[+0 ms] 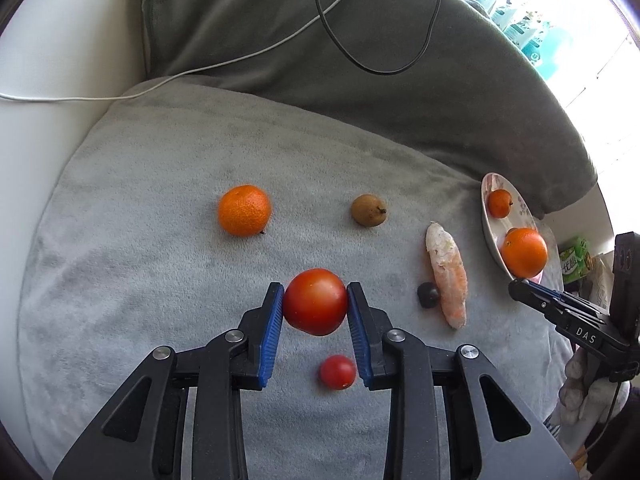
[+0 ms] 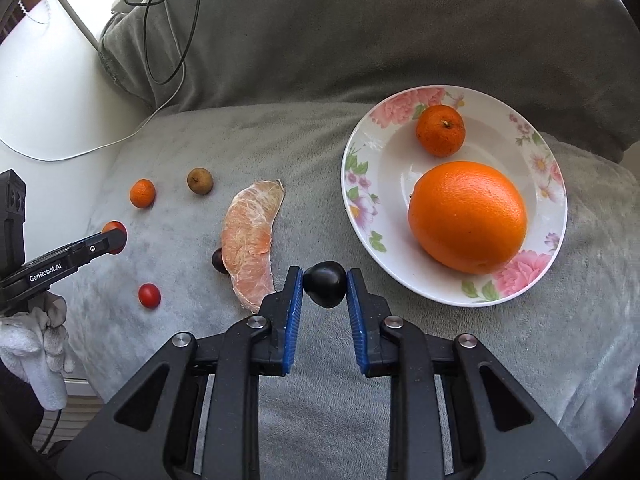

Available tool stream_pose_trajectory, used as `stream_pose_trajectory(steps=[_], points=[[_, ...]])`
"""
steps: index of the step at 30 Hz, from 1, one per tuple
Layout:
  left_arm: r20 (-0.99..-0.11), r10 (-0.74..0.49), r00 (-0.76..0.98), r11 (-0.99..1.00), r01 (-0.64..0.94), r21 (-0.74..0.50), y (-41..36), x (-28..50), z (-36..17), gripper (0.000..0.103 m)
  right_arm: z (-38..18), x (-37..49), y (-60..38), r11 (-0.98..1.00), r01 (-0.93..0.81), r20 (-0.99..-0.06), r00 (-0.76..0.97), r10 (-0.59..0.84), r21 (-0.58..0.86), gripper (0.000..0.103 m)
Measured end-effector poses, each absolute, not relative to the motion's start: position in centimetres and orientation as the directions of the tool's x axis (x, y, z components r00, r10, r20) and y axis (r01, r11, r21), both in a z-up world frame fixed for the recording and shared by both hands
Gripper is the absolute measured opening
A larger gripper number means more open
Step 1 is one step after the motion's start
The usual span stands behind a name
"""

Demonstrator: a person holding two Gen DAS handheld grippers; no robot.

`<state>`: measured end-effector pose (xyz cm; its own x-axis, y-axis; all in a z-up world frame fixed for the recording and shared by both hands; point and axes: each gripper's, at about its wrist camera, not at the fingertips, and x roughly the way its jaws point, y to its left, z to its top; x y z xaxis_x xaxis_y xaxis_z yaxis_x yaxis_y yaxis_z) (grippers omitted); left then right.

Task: Organize fruits
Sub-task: 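Grasp the dark plum with the right tool while the left tool grasps a red tomato, then carry the plum and tomato into the floral bowl and open both tools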

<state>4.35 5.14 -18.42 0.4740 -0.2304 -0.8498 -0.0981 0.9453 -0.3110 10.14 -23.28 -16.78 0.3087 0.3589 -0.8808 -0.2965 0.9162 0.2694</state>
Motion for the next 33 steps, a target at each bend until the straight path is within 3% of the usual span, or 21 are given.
stream_pose_trajectory(steps=[33], points=[[-0.795,-0.396,0.460,0.918,0.164,-0.362,-10.7,11.4,-15.9,0.030,-12.1,15.3,-34.5,0.948,-0.207,-0.832,0.458,0.314,0.243,0.023]])
